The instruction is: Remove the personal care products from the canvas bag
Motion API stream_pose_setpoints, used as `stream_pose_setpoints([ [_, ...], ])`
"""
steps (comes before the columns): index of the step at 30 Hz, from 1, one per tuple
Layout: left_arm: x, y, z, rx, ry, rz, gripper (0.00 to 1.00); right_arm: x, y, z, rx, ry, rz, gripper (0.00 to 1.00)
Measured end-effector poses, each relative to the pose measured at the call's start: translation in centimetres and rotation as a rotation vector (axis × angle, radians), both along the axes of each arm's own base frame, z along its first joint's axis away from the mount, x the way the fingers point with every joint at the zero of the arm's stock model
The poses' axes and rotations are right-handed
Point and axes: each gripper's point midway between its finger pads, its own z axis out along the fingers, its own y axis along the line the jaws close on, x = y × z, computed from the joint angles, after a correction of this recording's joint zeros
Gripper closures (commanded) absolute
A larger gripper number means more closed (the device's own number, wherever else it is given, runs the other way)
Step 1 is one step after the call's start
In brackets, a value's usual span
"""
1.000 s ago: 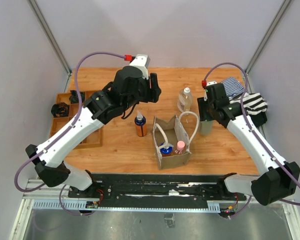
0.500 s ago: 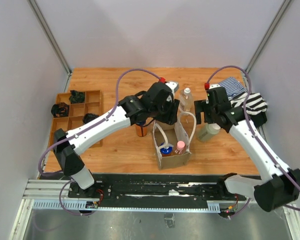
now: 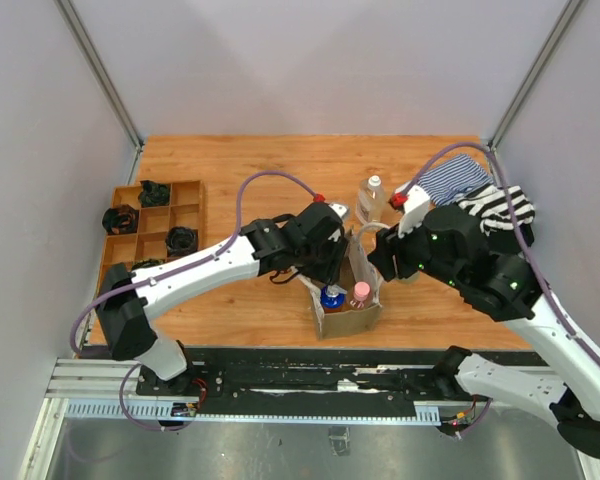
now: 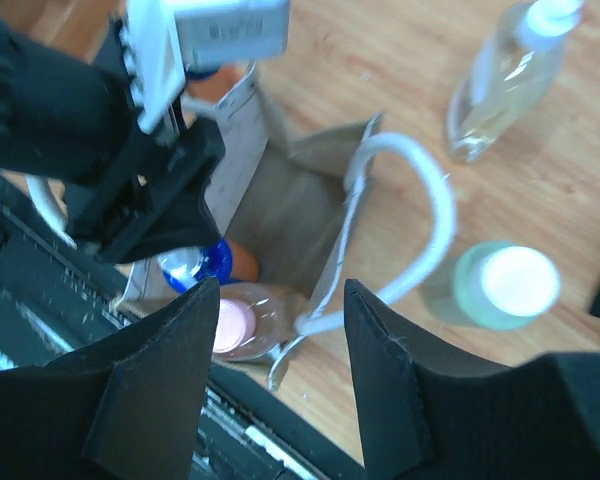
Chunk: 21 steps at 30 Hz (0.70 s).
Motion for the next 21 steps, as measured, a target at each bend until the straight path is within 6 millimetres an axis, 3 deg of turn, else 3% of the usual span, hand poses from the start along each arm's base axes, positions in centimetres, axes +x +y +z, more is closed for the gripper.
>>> stream_pose_setpoints([
  [7,-1.3,2.0,2.0,-0.072,-0.009,0.06,0.48,-2.3,2.7,-5.3,-0.088,0.128,0.13,0.49],
  [13,-0.6,2.8,2.3,-0.062,-0.035,0.123,0.47,-3.2,4.2,-6.7,-0.118,0.154,0.177,0.5],
  [21,-0.3,3.2,2.4,-0.057,-0.049,0.144,0.46,-3.4,4.5,-8.7,-0.193,0.183,0.168,0.5],
])
